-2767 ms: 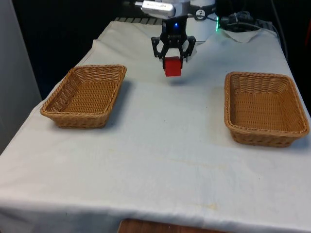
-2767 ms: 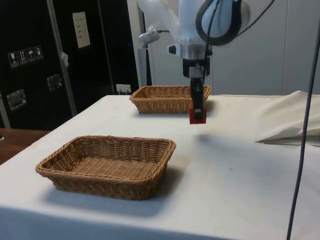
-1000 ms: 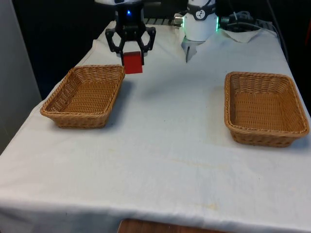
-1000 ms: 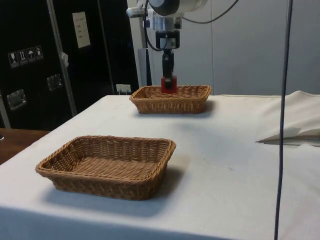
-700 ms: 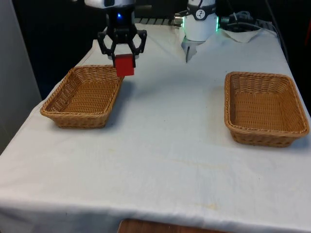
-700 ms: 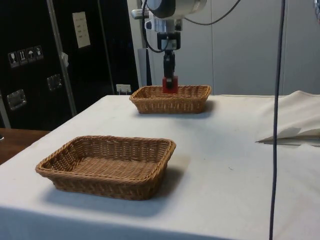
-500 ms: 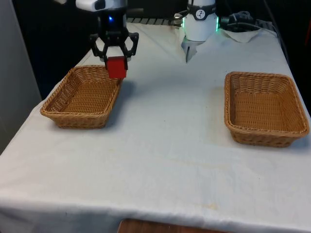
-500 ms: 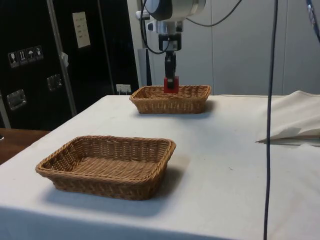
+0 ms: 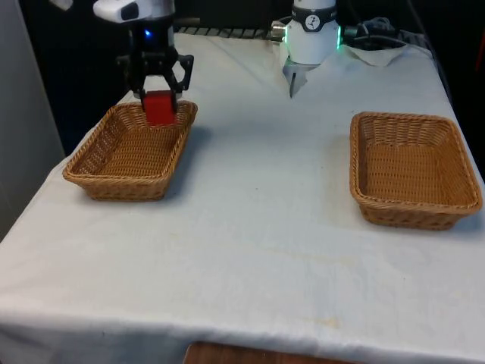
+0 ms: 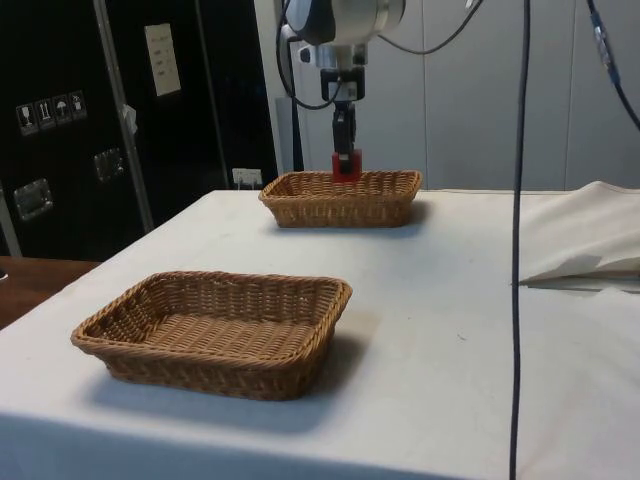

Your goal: Pick up the red cube and place it into the right basket.

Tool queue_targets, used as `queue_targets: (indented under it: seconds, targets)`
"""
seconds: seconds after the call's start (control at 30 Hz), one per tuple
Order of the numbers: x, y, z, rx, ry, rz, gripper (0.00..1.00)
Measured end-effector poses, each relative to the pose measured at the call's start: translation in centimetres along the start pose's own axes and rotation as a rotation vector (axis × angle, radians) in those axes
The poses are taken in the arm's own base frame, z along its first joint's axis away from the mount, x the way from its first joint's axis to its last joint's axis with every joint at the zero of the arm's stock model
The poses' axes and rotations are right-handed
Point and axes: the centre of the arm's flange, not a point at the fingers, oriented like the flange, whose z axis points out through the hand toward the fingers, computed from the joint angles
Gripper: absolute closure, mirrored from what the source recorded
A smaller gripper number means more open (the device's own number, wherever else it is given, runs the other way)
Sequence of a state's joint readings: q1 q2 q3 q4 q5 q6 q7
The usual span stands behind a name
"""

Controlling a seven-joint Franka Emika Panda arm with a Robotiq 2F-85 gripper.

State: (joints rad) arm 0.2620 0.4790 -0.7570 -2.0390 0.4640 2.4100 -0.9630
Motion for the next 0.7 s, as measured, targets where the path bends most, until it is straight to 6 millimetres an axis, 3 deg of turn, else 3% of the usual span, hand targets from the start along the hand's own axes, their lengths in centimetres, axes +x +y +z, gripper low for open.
queue_targets:
  seconds: [0.23, 0.7]
  targets:
    - [-0.2, 1.0, 1.0, -0.008, -0.01, 0.027, 0.97]
    - [-0.1, 2.6, 4.9, -0.015, -0.031, 0.108, 0.97]
